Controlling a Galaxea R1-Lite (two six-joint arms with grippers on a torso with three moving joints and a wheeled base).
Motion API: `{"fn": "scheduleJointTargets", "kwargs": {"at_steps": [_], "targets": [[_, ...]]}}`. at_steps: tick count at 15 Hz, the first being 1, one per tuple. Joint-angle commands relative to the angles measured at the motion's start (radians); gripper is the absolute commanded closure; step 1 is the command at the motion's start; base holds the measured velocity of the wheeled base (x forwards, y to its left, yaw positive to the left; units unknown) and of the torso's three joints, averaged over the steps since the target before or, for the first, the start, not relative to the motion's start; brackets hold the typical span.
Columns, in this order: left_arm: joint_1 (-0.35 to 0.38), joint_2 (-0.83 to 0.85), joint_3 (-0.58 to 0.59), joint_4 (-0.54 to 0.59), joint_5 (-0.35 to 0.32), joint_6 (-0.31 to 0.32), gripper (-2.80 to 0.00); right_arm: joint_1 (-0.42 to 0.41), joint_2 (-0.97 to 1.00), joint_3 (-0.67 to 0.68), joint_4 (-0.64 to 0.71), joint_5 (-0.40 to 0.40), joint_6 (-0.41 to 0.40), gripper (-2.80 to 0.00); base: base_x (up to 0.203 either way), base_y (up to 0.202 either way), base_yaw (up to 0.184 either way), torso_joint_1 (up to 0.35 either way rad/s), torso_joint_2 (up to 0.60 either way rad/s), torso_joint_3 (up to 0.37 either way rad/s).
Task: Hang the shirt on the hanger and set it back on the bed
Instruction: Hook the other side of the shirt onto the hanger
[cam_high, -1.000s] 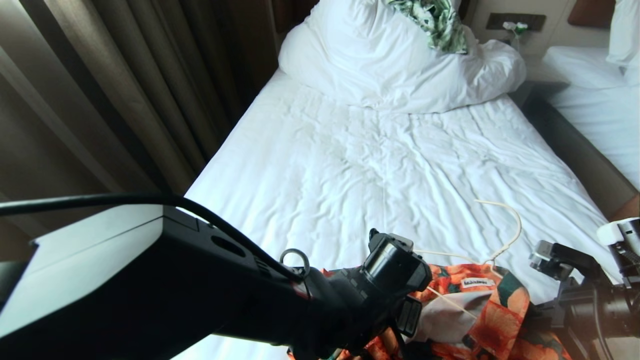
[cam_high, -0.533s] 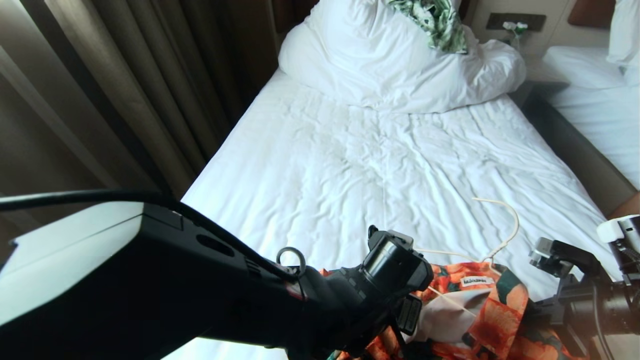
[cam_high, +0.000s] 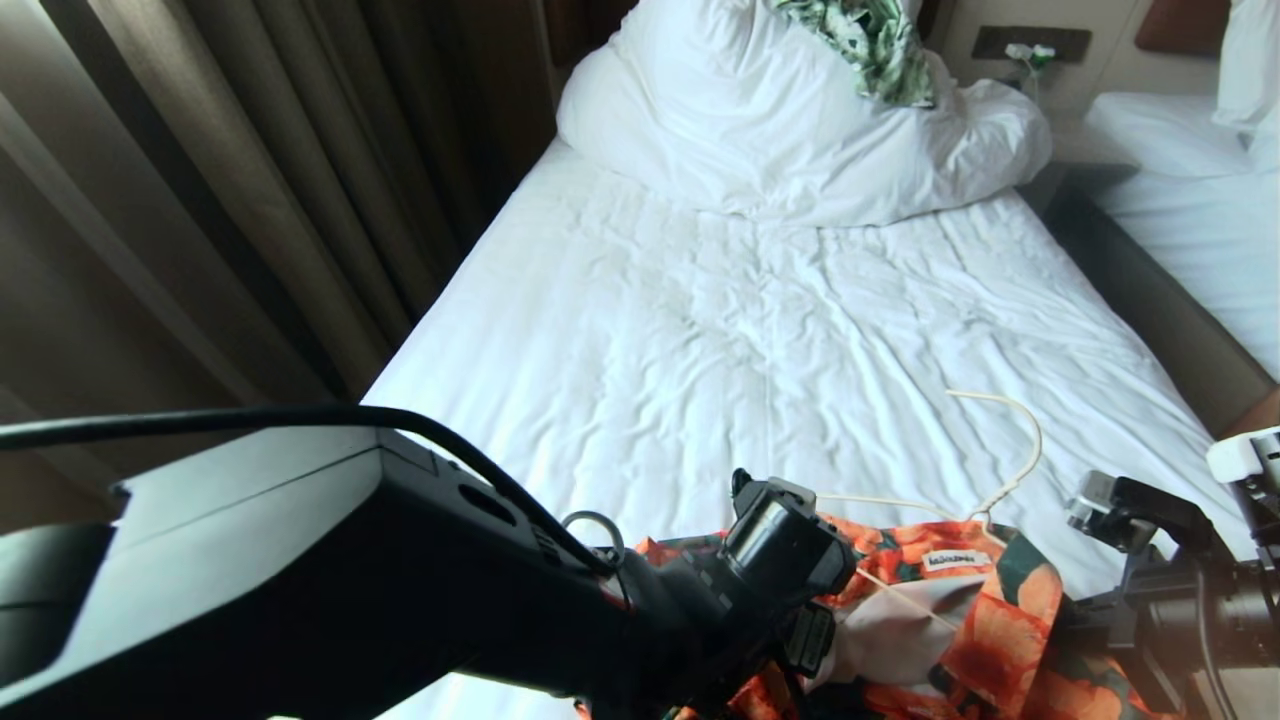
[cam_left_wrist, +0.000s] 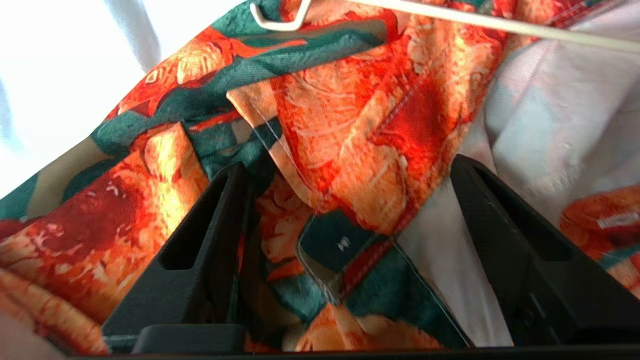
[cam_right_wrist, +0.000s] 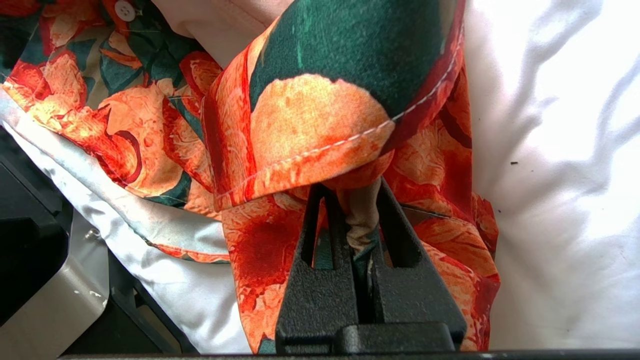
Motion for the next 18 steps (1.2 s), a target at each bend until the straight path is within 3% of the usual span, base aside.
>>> {"fn": "scheduleJointTargets", "kwargs": {"at_steps": [1,2,3,9,14,18], "targets": [[0.002,0.027,0.018,-0.03,0.003,0.0,-2.8,0.0,-0.011,0.0,-0.001,0.004,-0.003,0.0,0.0,0.0,0.0,0.0,0.0,0.0],[0.002,0.028,0.031,-0.044,0.003,0.001,-2.8,-0.001,-0.015,0.0,0.001,0.004,-0.003,0.0,0.0,0.0,0.0,0.0,0.0,0.0],[0.002,0.029,0.033,-0.046,0.003,0.001,0.0,-0.001,-0.015,0.0,0.001,0.003,-0.003,0.0,0.0,0.0,0.0,0.0,0.0,0.0],[0.009,0.017,0.032,-0.049,0.004,0.002,0.0,-0.001,-0.015,0.0,-0.006,0.008,-0.003,0.0,0.0,0.0,0.0,0.0,0.0,0.0],[0.022,-0.109,0.04,-0.033,0.004,0.011,0.0,0.001,-0.033,-0.033,-0.007,0.02,-0.005,0.0,0.0,0.0,0.0,0.0,0.0,0.0],[0.016,-0.221,0.047,0.044,0.003,0.012,0.0,0.002,-0.06,-0.066,-0.007,0.047,-0.004,0.0,0.0,0.0,0.0,0.0,0.0,0.0]]}}
